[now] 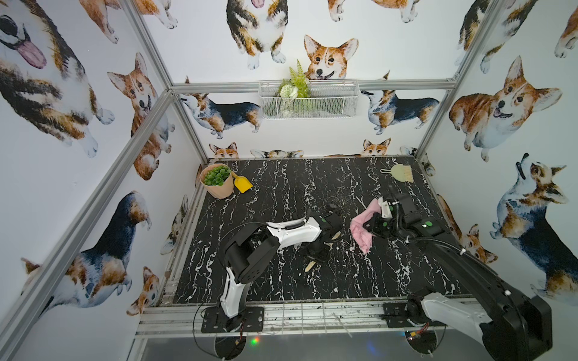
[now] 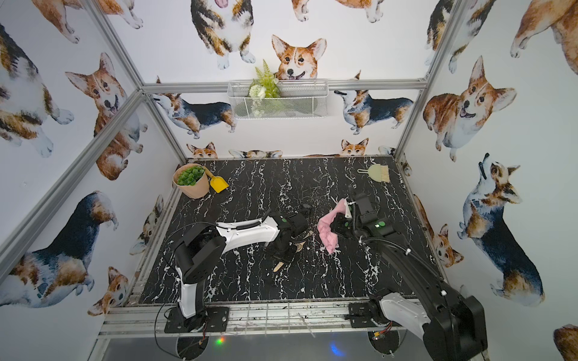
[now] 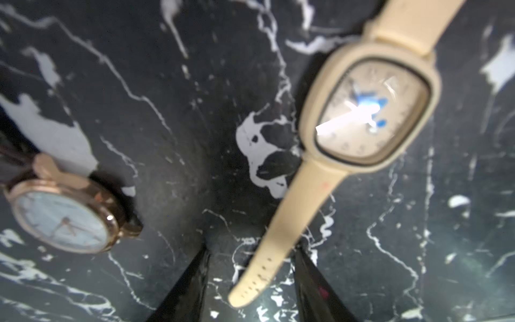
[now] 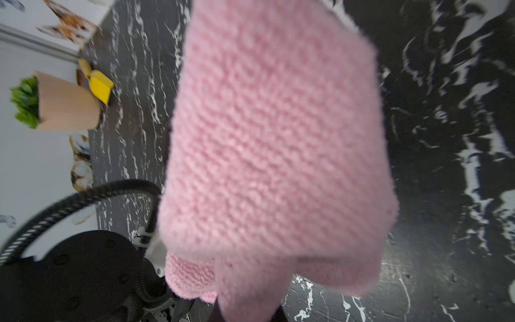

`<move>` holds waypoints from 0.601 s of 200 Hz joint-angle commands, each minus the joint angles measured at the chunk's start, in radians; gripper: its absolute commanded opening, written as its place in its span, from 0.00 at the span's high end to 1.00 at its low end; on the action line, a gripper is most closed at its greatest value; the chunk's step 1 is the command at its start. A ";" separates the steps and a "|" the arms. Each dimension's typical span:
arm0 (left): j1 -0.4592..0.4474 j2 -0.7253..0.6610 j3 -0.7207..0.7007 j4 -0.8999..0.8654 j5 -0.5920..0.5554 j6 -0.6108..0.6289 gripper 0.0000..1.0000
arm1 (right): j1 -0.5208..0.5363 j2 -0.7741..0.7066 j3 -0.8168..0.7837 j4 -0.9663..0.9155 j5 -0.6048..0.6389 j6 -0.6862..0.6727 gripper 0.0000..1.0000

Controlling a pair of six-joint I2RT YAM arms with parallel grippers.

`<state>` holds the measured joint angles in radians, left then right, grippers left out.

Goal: Wipe the watch dial
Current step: Move the watch to the center of the board.

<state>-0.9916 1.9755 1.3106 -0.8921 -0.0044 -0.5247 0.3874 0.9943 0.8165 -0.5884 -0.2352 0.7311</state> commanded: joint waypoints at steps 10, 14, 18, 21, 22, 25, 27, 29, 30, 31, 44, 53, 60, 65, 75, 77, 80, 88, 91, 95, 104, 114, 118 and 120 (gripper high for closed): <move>-0.023 0.045 -0.023 0.013 -0.303 -0.046 0.47 | -0.059 -0.132 -0.039 -0.113 0.027 -0.012 0.98; -0.023 0.047 -0.026 0.020 -0.298 -0.047 0.47 | -0.064 -0.145 -0.046 -0.122 0.025 -0.012 0.98; -0.023 0.048 -0.032 0.029 -0.293 -0.048 0.46 | -0.067 -0.153 -0.055 -0.131 0.023 -0.011 0.98; -0.024 0.050 -0.035 0.037 -0.290 -0.048 0.45 | -0.068 -0.160 -0.061 -0.134 0.021 -0.010 0.98; -0.023 0.050 -0.036 0.039 -0.289 -0.048 0.45 | -0.068 -0.161 -0.062 -0.136 0.021 -0.010 0.98; -0.024 0.052 -0.039 0.046 -0.287 -0.049 0.45 | -0.067 -0.166 -0.068 -0.138 0.020 -0.008 0.98; -0.023 0.054 -0.041 0.049 -0.286 -0.049 0.45 | -0.067 -0.167 -0.071 -0.140 0.018 -0.006 0.98; -0.024 0.057 -0.043 0.053 -0.286 -0.048 0.45 | -0.068 -0.170 -0.076 -0.140 0.016 -0.005 0.98; -0.023 0.058 -0.043 0.054 -0.286 -0.048 0.45 | -0.068 -0.170 -0.078 -0.140 0.015 -0.005 0.98; -0.023 0.059 -0.044 0.057 -0.286 -0.048 0.45 | -0.067 -0.171 -0.079 -0.140 0.014 -0.004 0.98; -0.023 0.081 -0.048 0.062 -0.302 -0.038 0.45 | -0.068 -0.170 -0.092 -0.136 0.003 -0.001 0.98; -0.021 0.094 -0.055 0.066 -0.323 -0.025 0.45 | -0.068 -0.158 -0.085 -0.133 -0.008 -0.009 0.99; -0.020 0.099 -0.066 0.073 -0.341 -0.011 0.45 | -0.068 -0.142 -0.074 -0.131 -0.017 -0.019 0.99; -0.018 0.099 -0.074 0.082 -0.352 -0.001 0.45 | -0.068 -0.130 -0.066 -0.132 -0.025 -0.028 0.99; -0.003 0.099 -0.098 0.108 -0.360 0.016 0.45 | -0.068 -0.100 -0.048 -0.137 -0.043 -0.045 0.99; 0.001 0.098 -0.102 0.113 -0.359 0.021 0.45 | -0.068 -0.095 -0.045 -0.138 -0.046 -0.048 0.99; 0.008 0.097 -0.109 0.123 -0.356 0.028 0.46 | -0.067 -0.085 -0.040 -0.139 -0.052 -0.053 0.99; 0.028 0.092 -0.123 0.145 -0.339 0.045 0.46 | -0.066 -0.065 -0.032 -0.137 -0.065 -0.063 0.99; 0.035 0.091 -0.128 0.151 -0.333 0.050 0.46 | -0.066 -0.059 -0.031 -0.135 -0.070 -0.066 0.99; 0.046 0.088 -0.131 0.156 -0.327 0.053 0.46 | -0.065 -0.051 -0.029 -0.132 -0.075 -0.068 0.99; 0.071 0.078 -0.137 0.168 -0.317 0.064 0.46 | -0.060 -0.036 -0.025 -0.120 -0.082 -0.071 0.99; 0.094 0.068 -0.139 0.177 -0.311 0.075 0.47 | -0.053 -0.018 -0.019 -0.112 -0.084 -0.077 0.99; 0.102 0.065 -0.139 0.179 -0.310 0.079 0.47 | -0.048 -0.010 -0.016 -0.108 -0.083 -0.079 0.99; 0.107 0.064 -0.136 0.179 -0.309 0.079 0.47 | -0.047 -0.005 -0.014 -0.107 -0.084 -0.082 0.99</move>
<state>-0.9417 1.9778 1.2858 -0.8585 0.0200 -0.4644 0.3252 0.9581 0.7818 -0.7158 -0.2905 0.6819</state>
